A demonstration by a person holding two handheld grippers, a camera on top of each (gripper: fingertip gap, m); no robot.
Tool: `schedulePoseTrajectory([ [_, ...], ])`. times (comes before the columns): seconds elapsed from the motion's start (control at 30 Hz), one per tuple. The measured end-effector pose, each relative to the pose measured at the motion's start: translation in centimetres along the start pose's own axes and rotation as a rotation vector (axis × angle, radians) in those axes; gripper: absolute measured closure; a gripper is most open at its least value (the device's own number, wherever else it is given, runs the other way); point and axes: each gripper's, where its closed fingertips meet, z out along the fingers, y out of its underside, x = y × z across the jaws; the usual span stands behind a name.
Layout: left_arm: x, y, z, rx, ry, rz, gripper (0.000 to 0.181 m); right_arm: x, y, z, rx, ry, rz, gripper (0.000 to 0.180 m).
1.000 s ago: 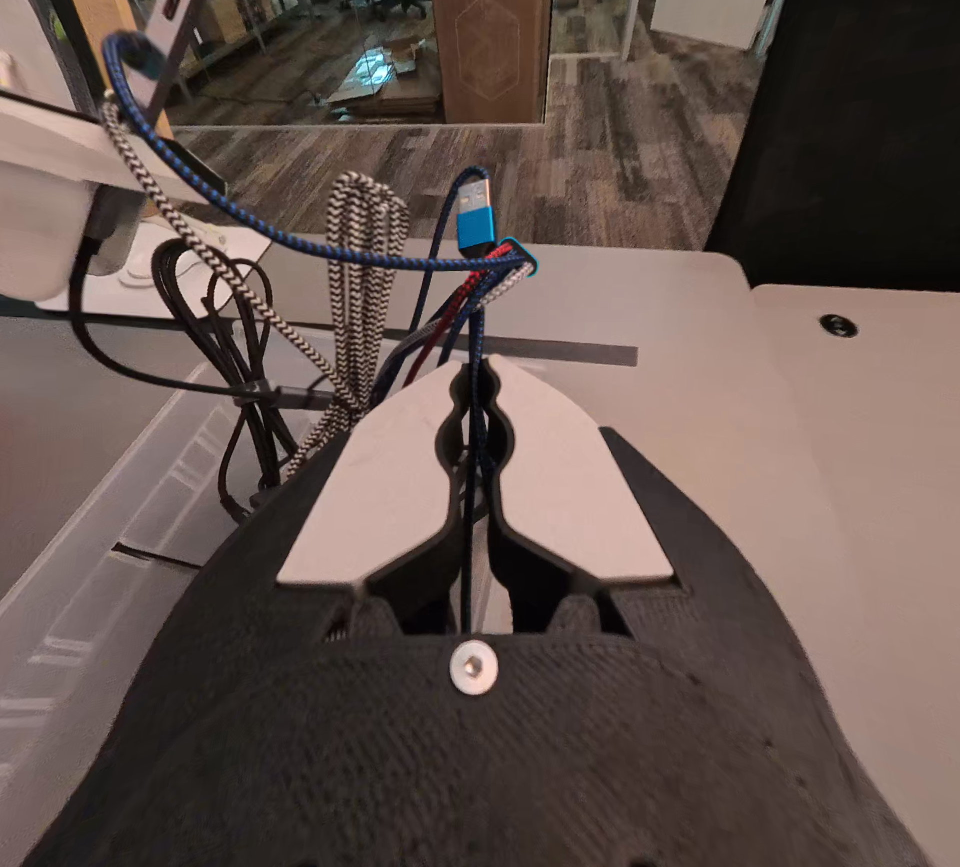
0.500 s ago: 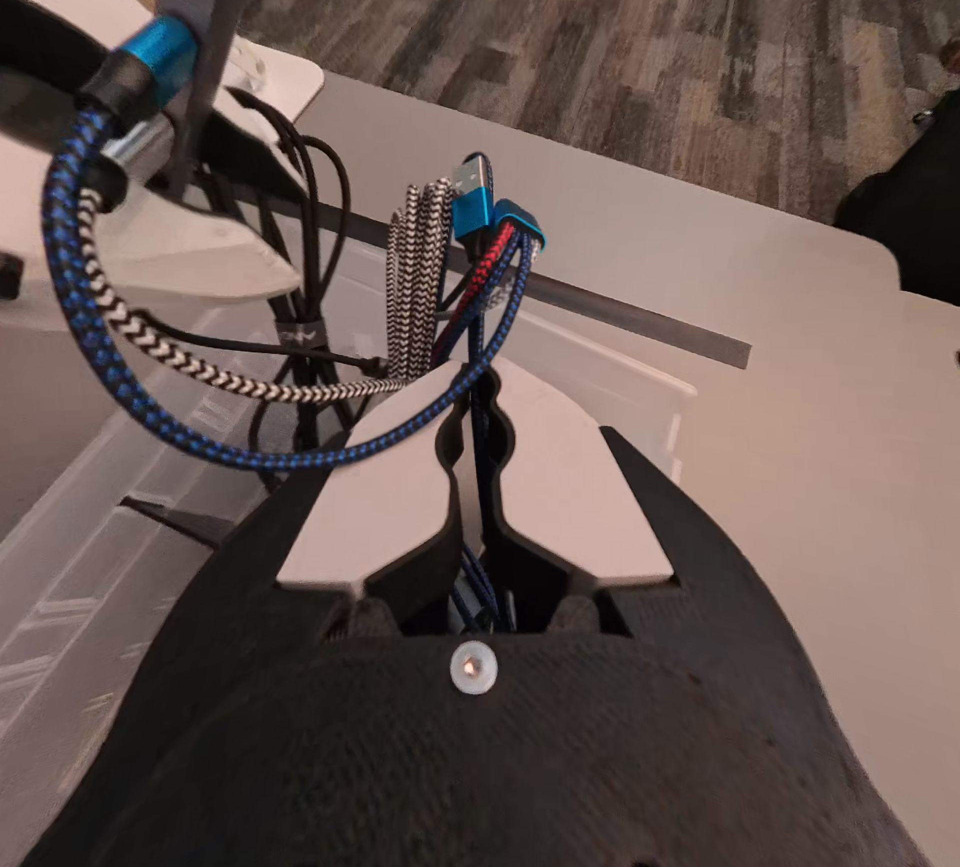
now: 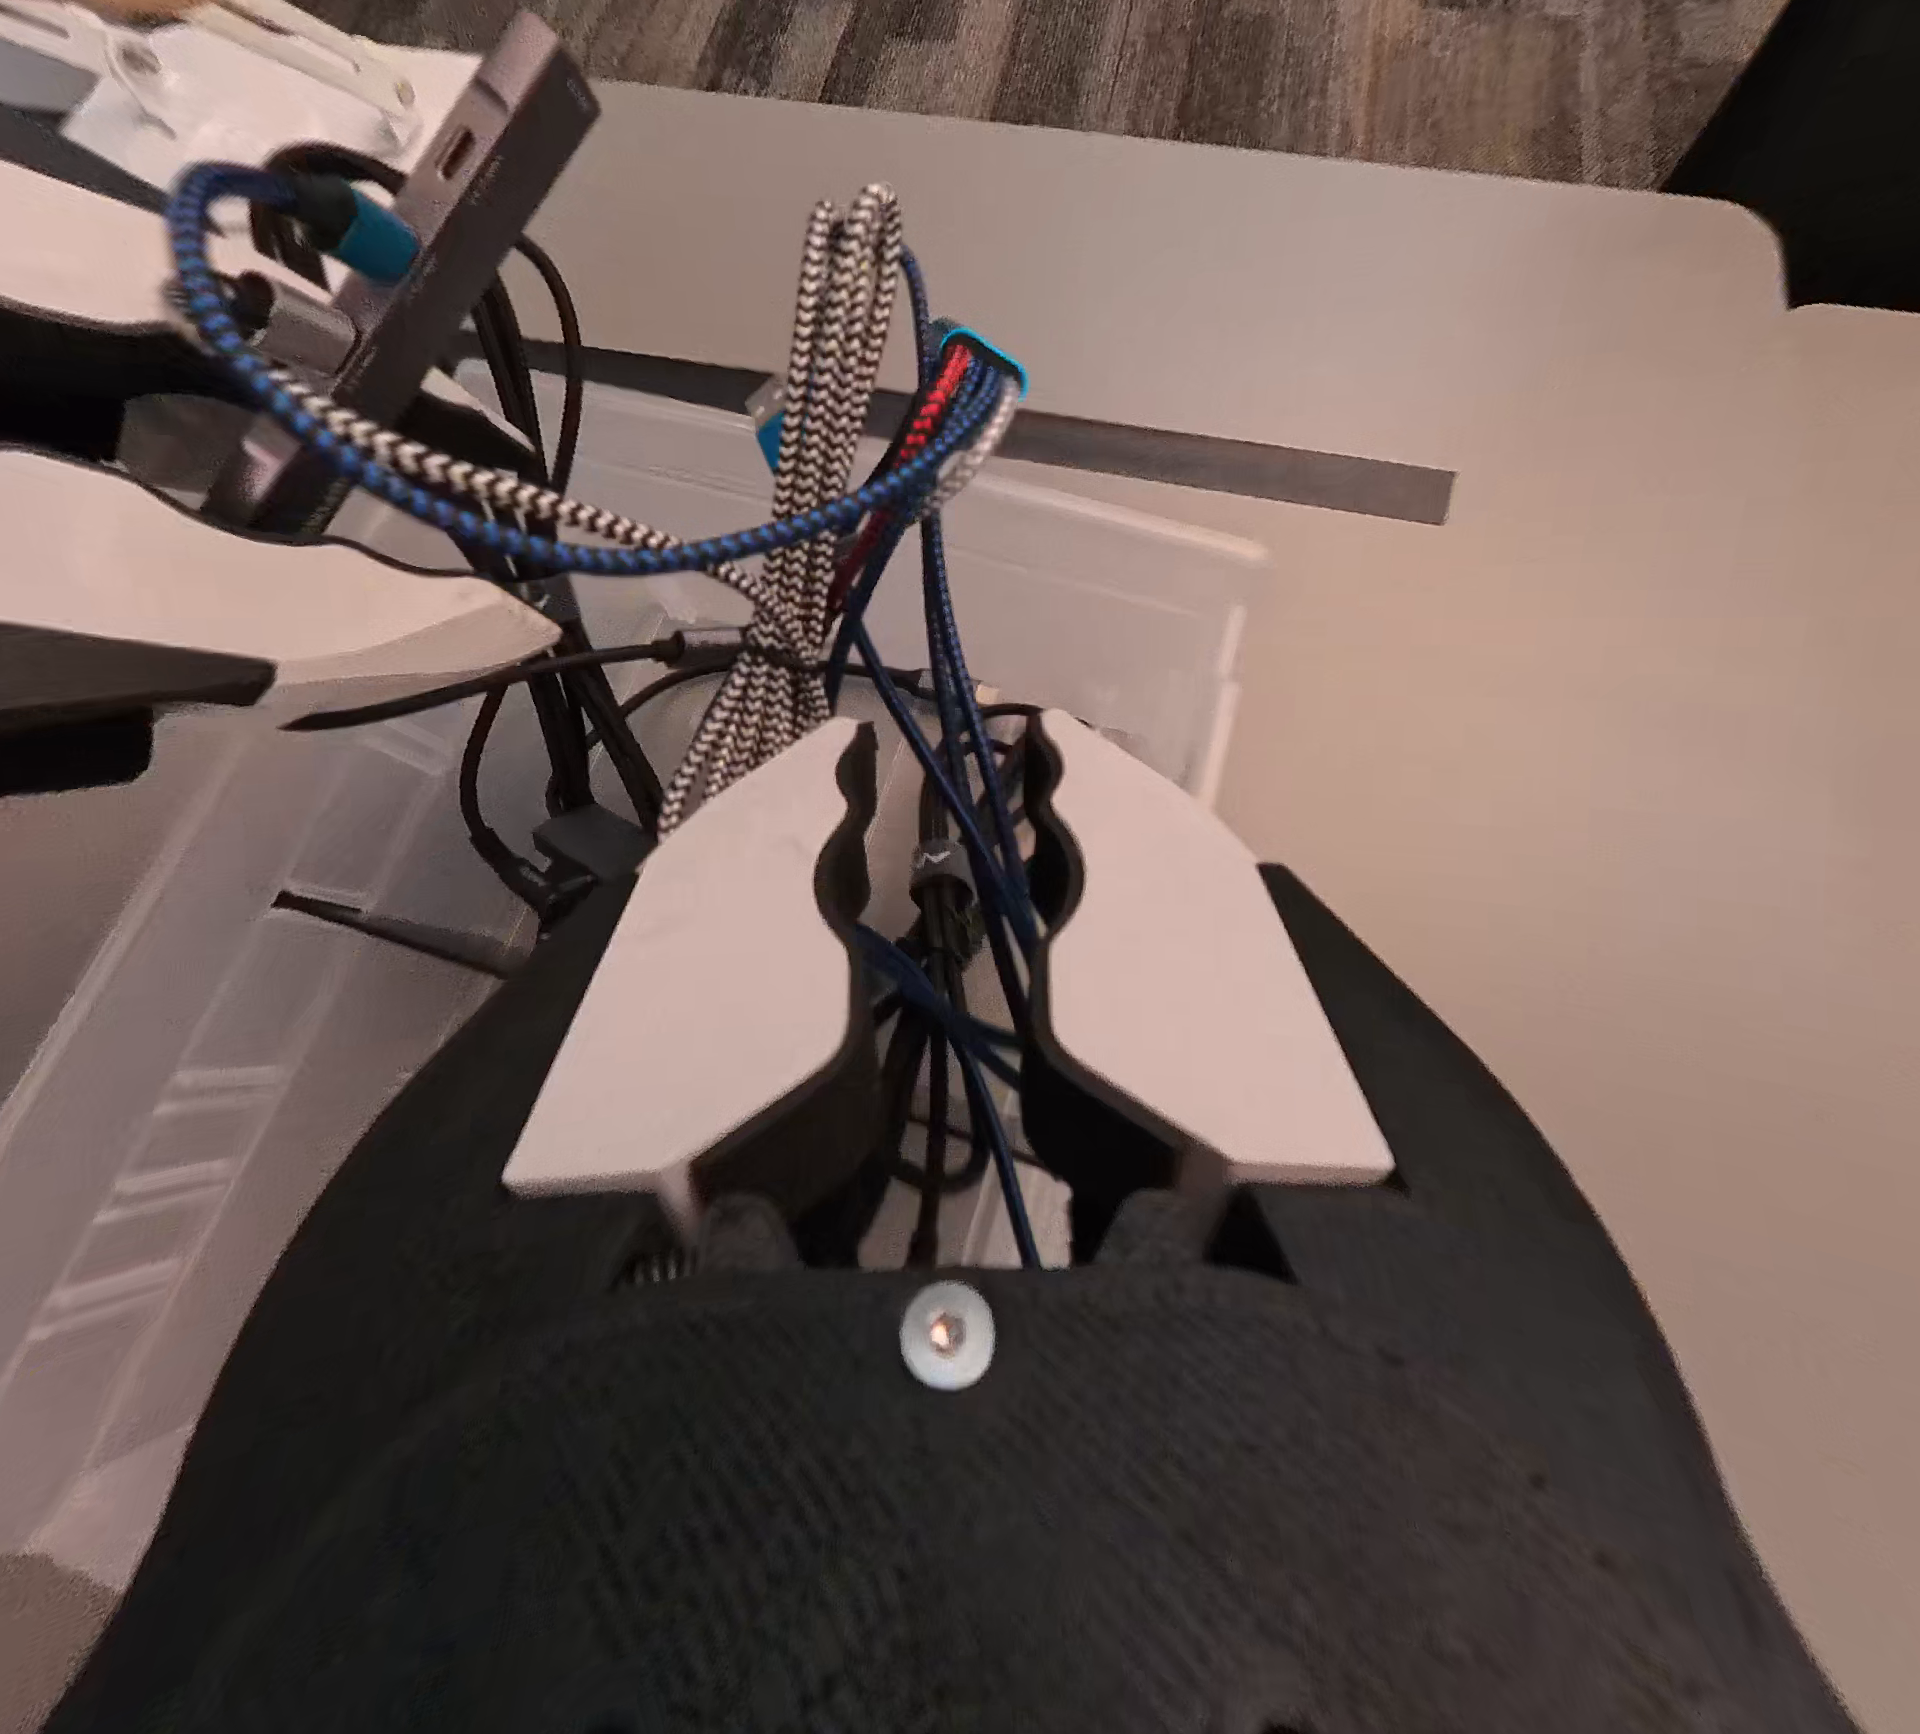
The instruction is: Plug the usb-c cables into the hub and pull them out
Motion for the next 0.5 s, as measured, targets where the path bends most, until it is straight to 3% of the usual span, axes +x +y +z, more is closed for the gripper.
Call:
schedulePoseTrajectory([
  [0.17,-0.2,0.3,-0.9,0.025,-0.011,0.007,0.127,0.6,-1.8,-2.5,0.133,0.006,0.028,0.153],
  [0.27,-0.3,0.6,-1.7,0.042,-0.033,0.023,0.123,-0.1,-2.8,-1.9,0.19,-0.032,0.01,0.157],
  [0.4,0.1,-0.1,-3.9,0.131,-0.008,-0.013,0.124,-0.3,0.3,1.3,-0.007,-0.033,-0.039,0.16],
  [0.5,0.7,-0.5,-6.5,0.216,0.058,-0.066,0.12,0.5,1.8,1.6,-0.098,0.011,-0.077,0.159],
])
